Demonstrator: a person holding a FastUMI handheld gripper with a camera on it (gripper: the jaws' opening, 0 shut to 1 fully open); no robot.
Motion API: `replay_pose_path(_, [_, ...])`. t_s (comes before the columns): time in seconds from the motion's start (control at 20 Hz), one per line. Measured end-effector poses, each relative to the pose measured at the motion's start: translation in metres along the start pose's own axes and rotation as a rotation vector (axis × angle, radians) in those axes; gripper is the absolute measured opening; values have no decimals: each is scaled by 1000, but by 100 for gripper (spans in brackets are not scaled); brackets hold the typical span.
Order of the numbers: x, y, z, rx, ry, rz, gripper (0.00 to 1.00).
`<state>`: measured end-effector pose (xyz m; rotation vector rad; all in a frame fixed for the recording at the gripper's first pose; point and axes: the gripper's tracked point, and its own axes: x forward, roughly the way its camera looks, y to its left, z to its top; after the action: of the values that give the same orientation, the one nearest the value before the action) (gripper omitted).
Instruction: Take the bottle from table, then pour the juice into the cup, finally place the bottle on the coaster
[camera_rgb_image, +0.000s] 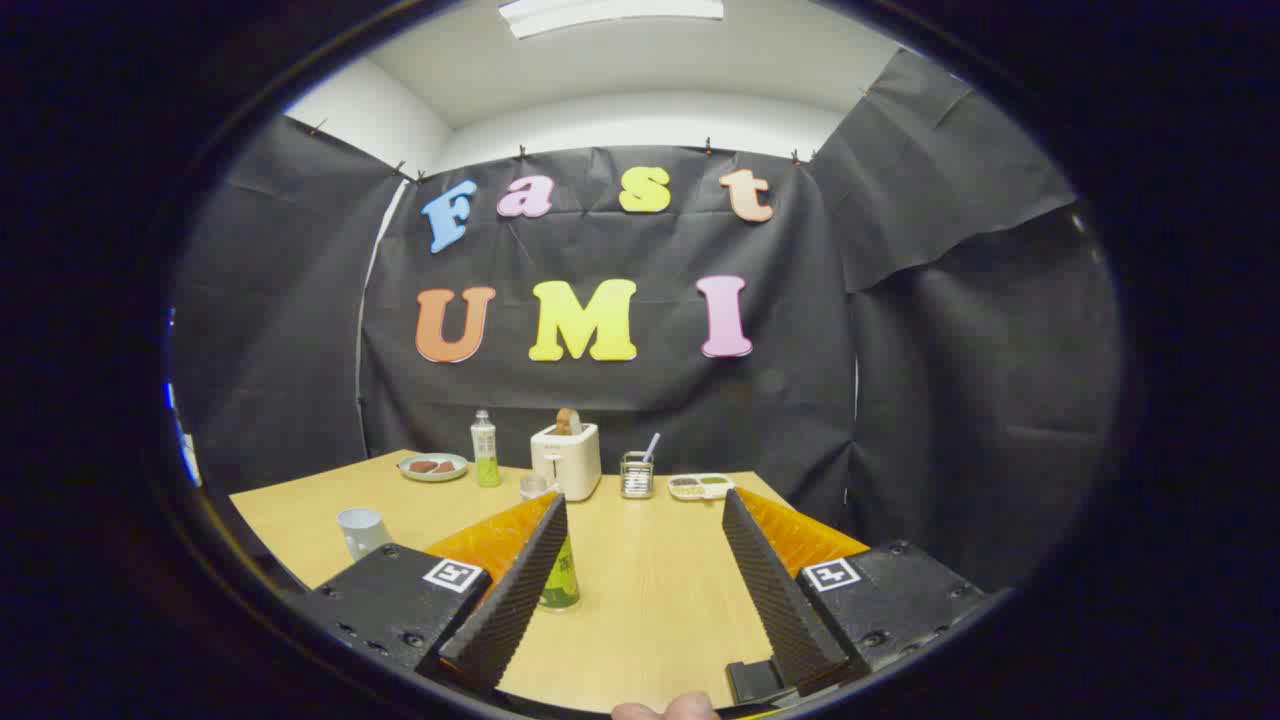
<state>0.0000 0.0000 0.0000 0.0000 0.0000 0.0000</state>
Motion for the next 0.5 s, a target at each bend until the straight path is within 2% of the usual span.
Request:
replay_pose_path(0.3, [3, -2, 1, -3, -36, -20, 100])
replay_pose_path(0.5, [9, 17, -6, 9, -14, 31, 100])
